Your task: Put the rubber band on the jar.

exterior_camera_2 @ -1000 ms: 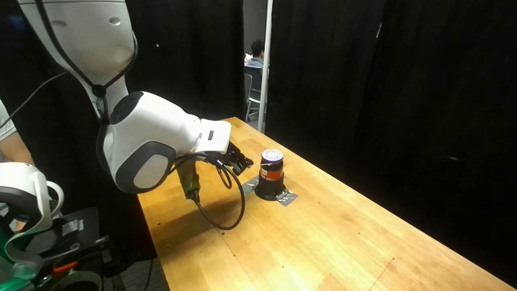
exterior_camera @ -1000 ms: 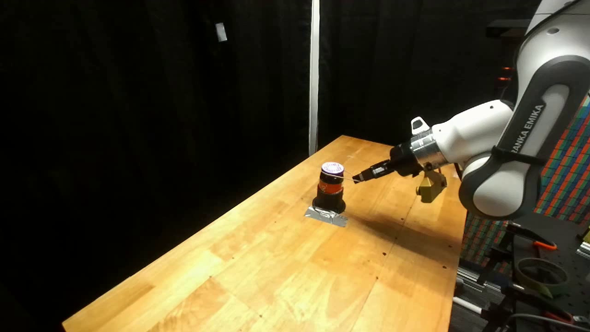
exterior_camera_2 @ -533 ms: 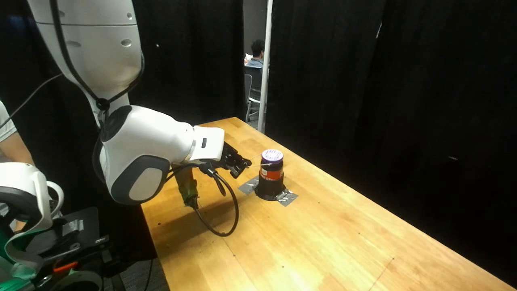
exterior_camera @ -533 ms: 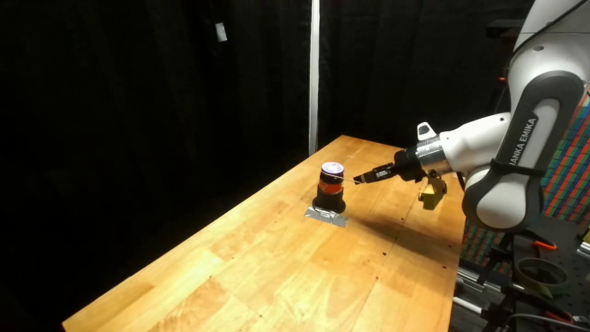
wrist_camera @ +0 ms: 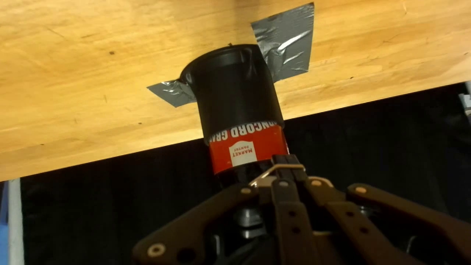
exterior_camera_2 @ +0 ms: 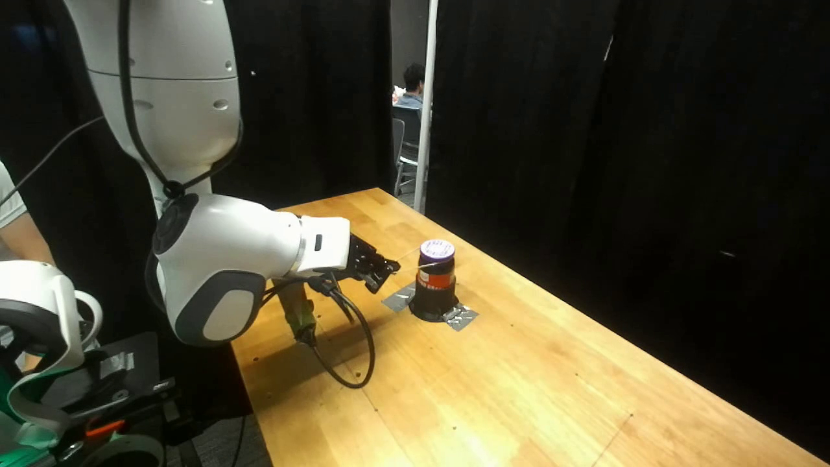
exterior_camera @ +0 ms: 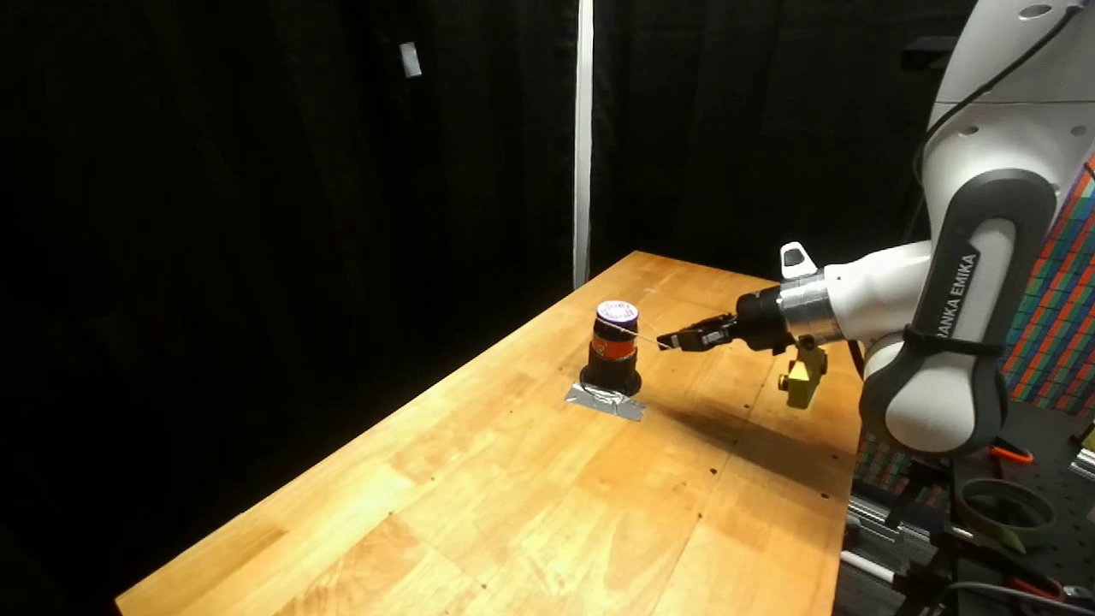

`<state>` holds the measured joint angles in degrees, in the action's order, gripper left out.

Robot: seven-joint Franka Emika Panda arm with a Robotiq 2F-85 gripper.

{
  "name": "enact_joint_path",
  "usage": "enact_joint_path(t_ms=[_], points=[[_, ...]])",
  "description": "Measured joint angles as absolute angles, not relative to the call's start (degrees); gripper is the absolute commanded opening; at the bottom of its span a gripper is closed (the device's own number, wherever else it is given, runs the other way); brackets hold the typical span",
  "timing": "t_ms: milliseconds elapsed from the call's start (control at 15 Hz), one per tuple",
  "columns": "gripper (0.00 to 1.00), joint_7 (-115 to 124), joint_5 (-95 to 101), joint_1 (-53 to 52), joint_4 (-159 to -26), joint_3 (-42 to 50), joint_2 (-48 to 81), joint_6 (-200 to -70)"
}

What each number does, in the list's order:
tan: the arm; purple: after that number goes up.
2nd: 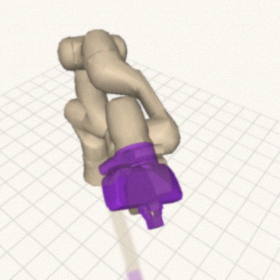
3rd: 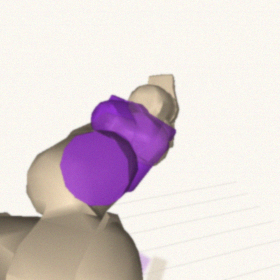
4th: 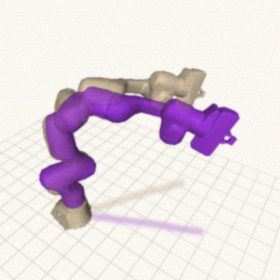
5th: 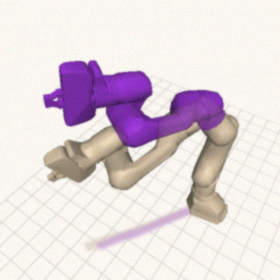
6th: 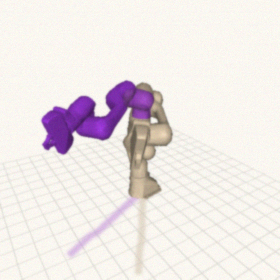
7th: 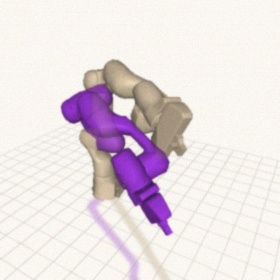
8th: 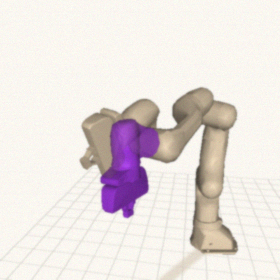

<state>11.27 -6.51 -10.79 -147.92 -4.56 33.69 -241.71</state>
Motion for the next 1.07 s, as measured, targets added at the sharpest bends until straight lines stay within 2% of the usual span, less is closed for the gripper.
enact_joint_path(t_ms=[867,933,1000,1067], points=[[0.0,9.5,-6.5,-10.8,-141.3,-4.8,35.1,-241.4],[0.05,9.5,-6.5,-10.8,-141.2,-4.8,35.2,-241.4],[0.27,9.5,-6.6,-10.7,-141.2,-4.8,35.4,-241.4],[0.29,9.5,-6.7,-10.7,-141.2,-4.8,35.5,-241.4]])
